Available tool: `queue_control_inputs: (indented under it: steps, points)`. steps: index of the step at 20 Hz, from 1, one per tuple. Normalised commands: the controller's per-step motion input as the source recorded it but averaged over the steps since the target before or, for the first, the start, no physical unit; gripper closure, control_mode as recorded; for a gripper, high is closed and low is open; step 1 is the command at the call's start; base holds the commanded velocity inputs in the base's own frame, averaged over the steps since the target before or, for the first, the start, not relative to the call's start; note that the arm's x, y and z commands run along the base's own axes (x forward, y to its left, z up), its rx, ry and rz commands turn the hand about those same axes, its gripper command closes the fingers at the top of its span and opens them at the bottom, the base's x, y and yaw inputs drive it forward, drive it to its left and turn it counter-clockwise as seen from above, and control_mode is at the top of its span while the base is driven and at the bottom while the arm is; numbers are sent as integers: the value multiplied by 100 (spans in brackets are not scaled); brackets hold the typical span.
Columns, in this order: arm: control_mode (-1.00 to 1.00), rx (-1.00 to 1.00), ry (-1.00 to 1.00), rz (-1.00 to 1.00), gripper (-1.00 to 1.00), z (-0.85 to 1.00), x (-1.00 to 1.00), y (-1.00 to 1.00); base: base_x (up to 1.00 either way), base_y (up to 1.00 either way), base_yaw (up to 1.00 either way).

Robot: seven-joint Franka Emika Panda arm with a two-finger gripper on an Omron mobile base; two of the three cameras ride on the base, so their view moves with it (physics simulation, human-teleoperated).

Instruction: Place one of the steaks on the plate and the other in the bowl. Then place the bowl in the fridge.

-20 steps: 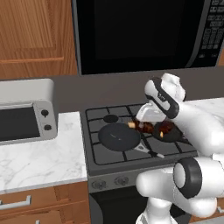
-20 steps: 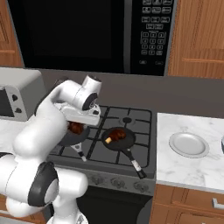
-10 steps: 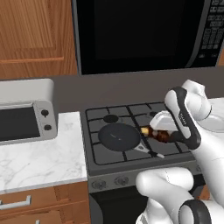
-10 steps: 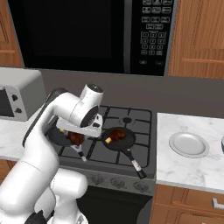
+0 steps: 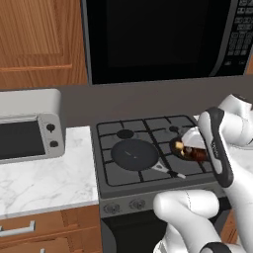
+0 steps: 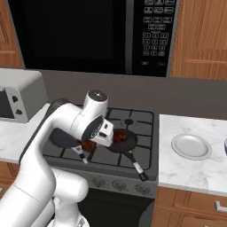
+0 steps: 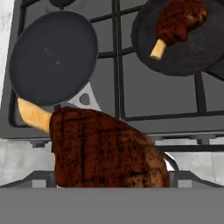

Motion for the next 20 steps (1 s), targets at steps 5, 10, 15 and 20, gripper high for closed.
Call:
queue_control_inputs:
  steps: [5, 10, 15, 20]
  points:
    - [-100, -21, -6, -20, 100, 28, 3, -39, 0, 0, 0]
    - [-100, -16, -1, -4, 100, 3, 0, -49, 0, 0, 0]
    - [-100, -12, 1, 0, 100, 0, 7, -57, 0, 0, 0]
    - [-100, -1, 1, 0, 100, -4, 20, -72, 0, 0, 0]
